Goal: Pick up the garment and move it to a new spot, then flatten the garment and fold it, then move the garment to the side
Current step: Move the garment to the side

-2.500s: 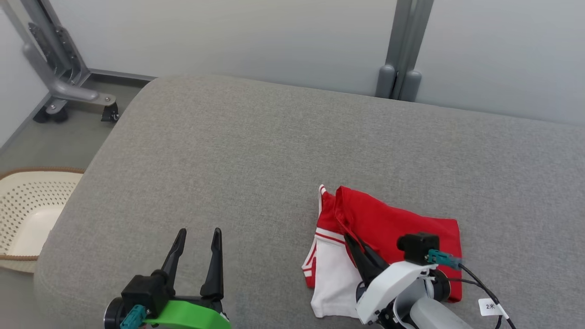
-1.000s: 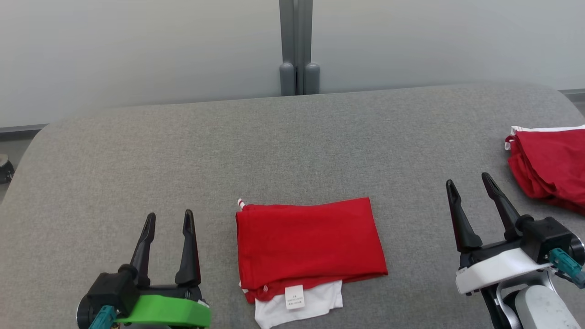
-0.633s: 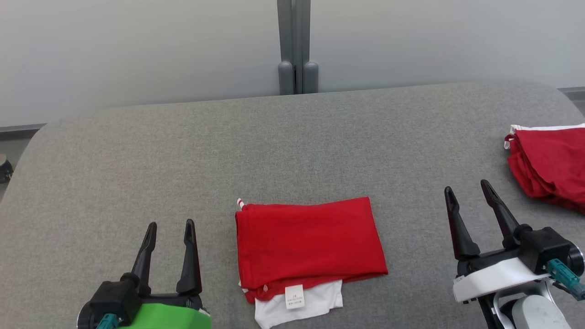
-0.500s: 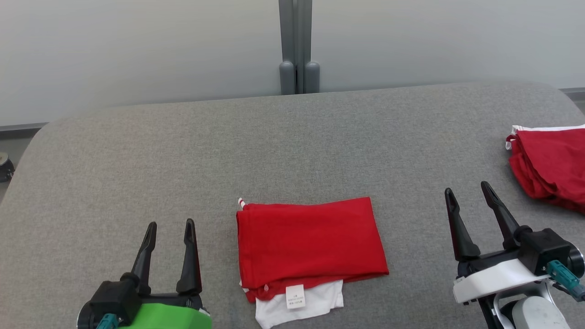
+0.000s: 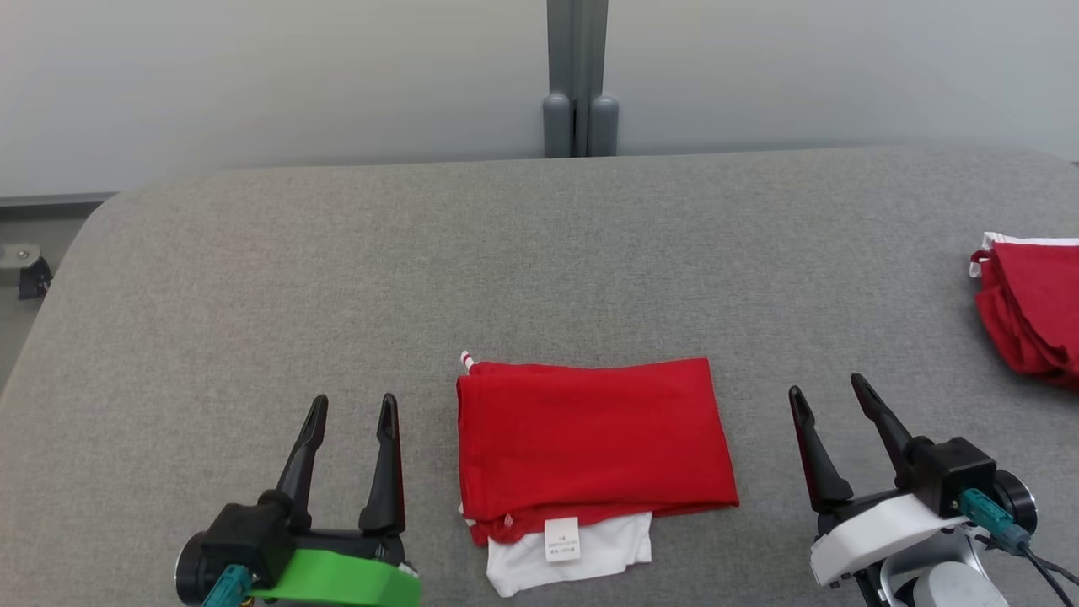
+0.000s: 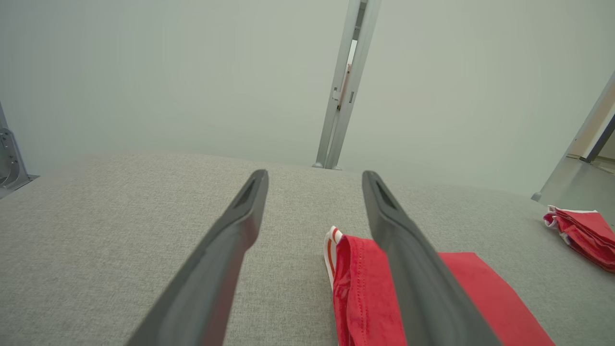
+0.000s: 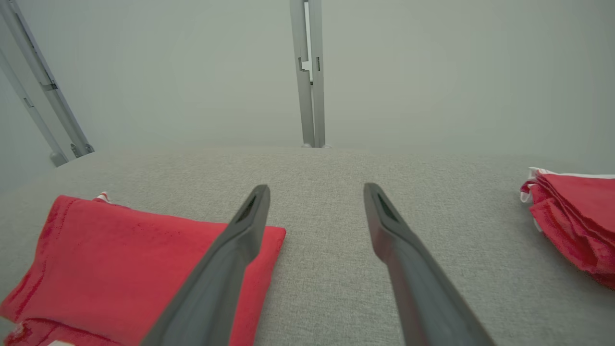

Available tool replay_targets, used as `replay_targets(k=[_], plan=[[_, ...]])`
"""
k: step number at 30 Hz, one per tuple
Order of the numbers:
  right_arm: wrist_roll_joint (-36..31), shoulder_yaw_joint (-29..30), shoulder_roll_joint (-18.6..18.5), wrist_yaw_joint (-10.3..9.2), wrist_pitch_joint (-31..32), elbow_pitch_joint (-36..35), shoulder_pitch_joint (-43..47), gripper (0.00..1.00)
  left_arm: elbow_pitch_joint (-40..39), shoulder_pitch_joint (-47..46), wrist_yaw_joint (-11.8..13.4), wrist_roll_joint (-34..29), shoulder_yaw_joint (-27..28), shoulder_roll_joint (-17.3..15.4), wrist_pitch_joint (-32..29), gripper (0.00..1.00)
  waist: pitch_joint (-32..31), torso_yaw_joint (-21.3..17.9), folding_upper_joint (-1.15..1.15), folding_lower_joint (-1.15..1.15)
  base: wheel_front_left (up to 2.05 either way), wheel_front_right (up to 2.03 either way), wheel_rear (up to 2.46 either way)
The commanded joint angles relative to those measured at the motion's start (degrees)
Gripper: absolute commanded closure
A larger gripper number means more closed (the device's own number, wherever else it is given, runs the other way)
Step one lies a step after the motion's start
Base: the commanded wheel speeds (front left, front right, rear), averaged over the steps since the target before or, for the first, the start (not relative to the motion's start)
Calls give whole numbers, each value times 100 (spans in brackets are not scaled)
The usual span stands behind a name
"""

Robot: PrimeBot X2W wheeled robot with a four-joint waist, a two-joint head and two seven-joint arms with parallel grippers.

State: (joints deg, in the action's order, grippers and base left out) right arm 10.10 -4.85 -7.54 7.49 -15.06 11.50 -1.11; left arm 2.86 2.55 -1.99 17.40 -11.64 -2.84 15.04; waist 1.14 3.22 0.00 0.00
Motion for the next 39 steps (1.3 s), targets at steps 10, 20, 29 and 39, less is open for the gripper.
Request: replay_targets(k=[10,20,29,39], plan=[[438,-258,199,-1,187,1620,-852,0,9,-427,97,-99,-448,-15,15,0,619,713,0,0,0,0,0],[871,-358,227,-1,353,2738,-1356,0,-16,-476,194,-39,-606,-15,16,0,710,1013,0,0,0,0,0],[962,-756,153,-1,226,3219,-1614,100,12,-456,187,-33,-611,-15,15,0,618,877,0,0,0,0,0],[99,-1509,-508,-5,16,2879,-2036,100,-102,-562,95,-313,-751,-16,16,0,454,113,0,0,0,0,0]])
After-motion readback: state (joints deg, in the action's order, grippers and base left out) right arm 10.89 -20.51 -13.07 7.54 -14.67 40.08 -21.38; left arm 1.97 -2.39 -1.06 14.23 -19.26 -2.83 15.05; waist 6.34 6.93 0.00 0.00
